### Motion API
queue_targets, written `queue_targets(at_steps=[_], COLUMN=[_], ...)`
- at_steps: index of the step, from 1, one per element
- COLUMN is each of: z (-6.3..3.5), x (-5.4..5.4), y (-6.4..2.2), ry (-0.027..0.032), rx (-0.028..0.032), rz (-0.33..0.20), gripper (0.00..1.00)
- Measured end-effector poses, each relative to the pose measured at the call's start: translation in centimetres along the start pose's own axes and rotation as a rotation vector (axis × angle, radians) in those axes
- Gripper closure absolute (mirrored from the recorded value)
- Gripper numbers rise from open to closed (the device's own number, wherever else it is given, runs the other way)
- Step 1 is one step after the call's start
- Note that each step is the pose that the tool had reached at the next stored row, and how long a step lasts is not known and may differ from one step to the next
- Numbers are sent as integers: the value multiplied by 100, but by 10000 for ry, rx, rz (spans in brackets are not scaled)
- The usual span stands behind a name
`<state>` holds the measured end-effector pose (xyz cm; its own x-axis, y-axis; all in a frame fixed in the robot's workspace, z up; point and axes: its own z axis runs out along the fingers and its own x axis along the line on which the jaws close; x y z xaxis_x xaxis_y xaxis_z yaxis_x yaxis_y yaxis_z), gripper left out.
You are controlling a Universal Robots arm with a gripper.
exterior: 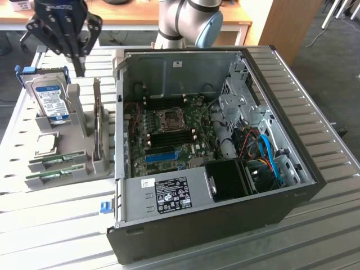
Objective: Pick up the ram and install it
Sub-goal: 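Reach for the ram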
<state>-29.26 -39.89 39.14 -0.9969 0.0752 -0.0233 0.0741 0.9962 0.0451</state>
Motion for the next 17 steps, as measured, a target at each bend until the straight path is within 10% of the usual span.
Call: queue_targets(at_steps=[17], z=[0], x=[575], y=[-44], ry=[0], rx=[1], rz=[0], gripper=[89])
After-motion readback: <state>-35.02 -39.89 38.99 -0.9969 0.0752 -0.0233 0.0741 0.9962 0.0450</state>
